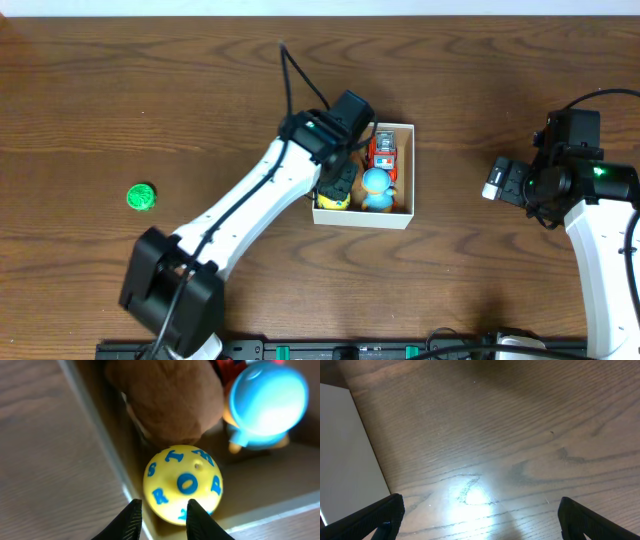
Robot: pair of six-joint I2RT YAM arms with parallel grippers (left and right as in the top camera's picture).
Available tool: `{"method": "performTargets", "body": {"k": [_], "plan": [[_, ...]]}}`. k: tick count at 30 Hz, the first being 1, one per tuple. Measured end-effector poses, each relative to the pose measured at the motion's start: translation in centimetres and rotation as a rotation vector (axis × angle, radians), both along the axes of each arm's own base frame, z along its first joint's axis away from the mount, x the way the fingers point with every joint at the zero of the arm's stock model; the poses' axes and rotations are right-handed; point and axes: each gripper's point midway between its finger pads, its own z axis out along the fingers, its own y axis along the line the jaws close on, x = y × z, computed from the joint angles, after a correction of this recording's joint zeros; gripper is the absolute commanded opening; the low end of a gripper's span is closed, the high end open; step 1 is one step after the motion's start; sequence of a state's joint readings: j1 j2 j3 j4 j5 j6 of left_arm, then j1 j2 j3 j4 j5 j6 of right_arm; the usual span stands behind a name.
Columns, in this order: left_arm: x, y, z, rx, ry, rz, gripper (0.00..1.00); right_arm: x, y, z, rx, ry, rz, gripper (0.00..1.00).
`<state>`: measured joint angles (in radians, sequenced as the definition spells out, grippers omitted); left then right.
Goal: Pack container
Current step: 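Carry the yellow ball into the box and open the left gripper, then withdraw the left gripper and move it over the green spiky ball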
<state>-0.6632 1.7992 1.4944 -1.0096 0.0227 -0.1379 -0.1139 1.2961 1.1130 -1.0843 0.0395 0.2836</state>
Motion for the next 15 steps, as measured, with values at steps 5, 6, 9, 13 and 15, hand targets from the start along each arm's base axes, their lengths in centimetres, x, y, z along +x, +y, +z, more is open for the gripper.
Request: {"method": "performTargets", "body": {"k": [5,6,9,13,15], "plan": [[-0.4,-0.2,-2.3,0.042,0.054,-0.010,0.29,0.0,0.0,0.0,0.000,0.000,0.000,0.99],[-0.4,-0.2,-2.5,0.046,0.059,-0.011,0.29,0.0,0.0,0.0,0.000,0.000,0.000,0.99],[-0.6,-0.3,-3.3,0.058,0.079,-0.013,0.30,0.0,0.0,0.0,0.000,0.000,0.000,0.99],[-0.9,-0.4,-4.5,0.067,0.116,-0.012,0.29,0.0,0.0,0.0,0.000,0.000,0.000,0.99],[-1.0,-0.6,-4.8,0.065,0.128,-0.011,0.30,0.0,0.0,0.0,0.000,0.001,0.000,0.99]]}}
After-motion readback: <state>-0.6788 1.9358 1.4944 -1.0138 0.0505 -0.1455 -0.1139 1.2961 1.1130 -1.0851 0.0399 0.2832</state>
